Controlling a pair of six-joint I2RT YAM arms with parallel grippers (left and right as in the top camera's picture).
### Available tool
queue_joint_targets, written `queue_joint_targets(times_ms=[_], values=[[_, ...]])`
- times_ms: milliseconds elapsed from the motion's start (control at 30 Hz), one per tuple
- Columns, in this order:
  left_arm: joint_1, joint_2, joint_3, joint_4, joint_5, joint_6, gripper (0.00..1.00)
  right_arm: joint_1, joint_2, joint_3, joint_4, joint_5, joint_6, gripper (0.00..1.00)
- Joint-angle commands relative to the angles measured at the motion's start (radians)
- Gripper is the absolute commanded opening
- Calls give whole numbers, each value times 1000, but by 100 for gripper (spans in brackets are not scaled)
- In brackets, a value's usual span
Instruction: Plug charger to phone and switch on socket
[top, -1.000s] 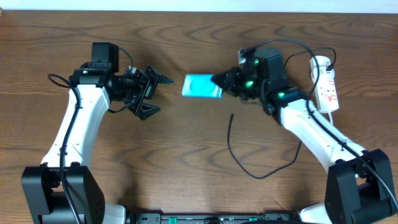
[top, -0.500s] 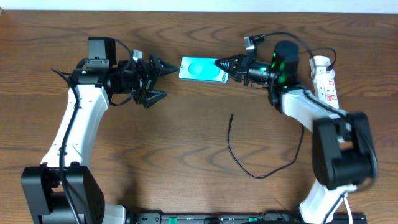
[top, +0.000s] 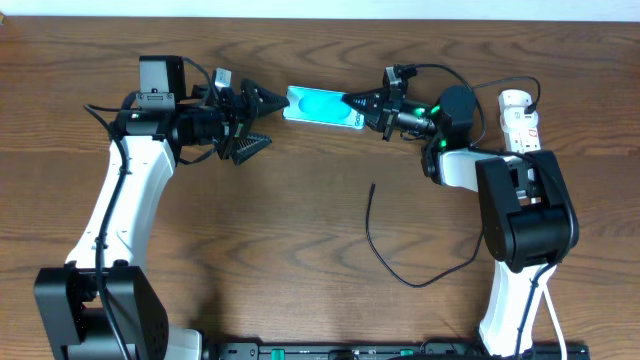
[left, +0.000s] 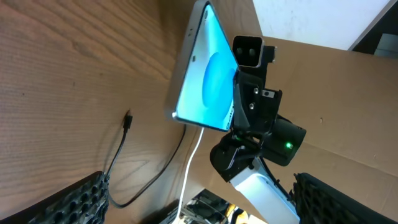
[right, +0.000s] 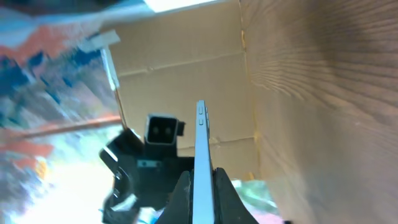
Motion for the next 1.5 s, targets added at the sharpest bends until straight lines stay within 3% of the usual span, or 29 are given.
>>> queue_joint_targets(times_ms=[0, 400, 633, 1033, 1333, 1467], values=[[5, -2, 3, 6, 8, 25, 94, 21, 0, 16, 10, 98, 114, 1], [-22, -2, 3, 36, -105, 20, 94, 155, 0, 16, 3, 343, 172, 1], [-51, -2, 3, 135, -142, -46, 94, 199, 0, 16, 25, 358, 172, 1], [-54, -2, 3, 155, -250, -60, 94, 214, 0, 18, 80, 394, 210, 1], [-54, -2, 3, 228, -254, -67, 94, 269, 0, 18, 70, 534, 209, 1], [-54, -2, 3, 240, -261, -68, 82, 291, 0, 18, 39, 558, 210, 1]])
